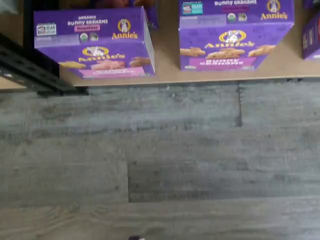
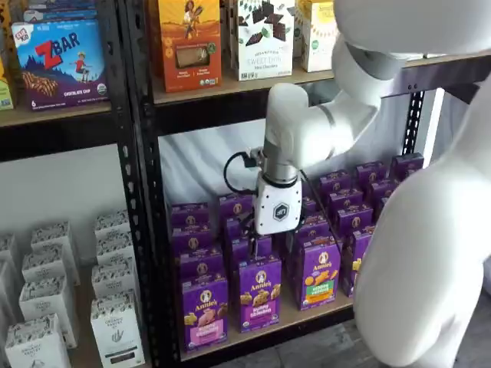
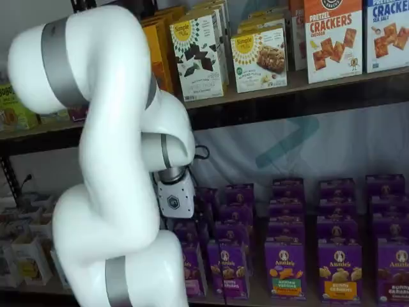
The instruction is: Pick up the purple box with a pink patch in the middle, on the bottom shelf, the first box from the left
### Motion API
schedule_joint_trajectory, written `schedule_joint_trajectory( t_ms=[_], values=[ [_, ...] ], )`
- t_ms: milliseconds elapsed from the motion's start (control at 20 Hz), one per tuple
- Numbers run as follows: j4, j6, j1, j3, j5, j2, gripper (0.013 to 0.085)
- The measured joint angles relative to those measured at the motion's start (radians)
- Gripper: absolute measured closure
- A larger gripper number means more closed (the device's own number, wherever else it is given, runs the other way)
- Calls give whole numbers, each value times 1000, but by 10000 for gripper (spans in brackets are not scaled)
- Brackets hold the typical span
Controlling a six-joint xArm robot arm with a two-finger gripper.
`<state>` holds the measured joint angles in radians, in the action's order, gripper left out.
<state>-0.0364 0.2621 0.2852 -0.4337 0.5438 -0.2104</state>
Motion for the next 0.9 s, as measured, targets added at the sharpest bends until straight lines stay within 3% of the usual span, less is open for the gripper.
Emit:
schedule_joint_trajectory(
  t_ms=[600,900],
  values=[
    [3,55,57,-172,-121,323,130],
    [-10,47,62,-258,-177,461,130]
  ],
)
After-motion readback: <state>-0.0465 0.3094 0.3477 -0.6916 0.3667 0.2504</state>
